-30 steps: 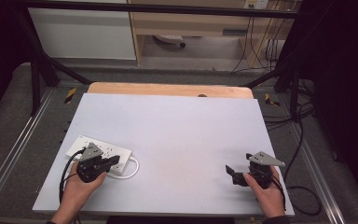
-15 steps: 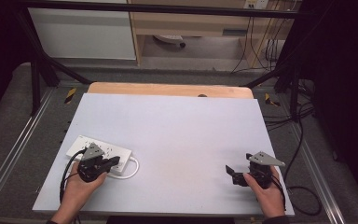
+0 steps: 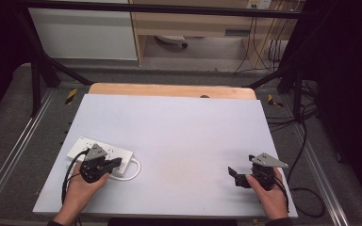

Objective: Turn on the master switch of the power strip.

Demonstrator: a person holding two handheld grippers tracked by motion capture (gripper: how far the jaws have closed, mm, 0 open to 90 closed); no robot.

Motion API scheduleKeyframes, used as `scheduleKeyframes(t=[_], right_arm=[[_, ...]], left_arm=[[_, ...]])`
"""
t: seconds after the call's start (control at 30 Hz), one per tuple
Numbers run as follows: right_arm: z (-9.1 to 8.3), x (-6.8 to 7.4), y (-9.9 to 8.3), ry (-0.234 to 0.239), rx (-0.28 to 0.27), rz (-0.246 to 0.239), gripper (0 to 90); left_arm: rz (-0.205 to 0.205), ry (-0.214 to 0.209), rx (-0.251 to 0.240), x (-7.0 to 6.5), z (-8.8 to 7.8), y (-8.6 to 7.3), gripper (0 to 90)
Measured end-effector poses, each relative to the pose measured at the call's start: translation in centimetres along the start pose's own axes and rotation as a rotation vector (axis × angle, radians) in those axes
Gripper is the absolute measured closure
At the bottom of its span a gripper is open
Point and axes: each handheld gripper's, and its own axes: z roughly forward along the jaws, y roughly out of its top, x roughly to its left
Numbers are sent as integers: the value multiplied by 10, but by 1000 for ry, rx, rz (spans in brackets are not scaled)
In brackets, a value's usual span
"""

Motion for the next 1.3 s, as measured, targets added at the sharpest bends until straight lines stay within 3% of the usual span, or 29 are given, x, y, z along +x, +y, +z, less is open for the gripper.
scheduleKeyframes(t=[1.3], right_arm=[[0, 1, 0, -2, 5, -10, 33]], left_arm=[[11, 12, 20, -2, 4, -2, 900]])
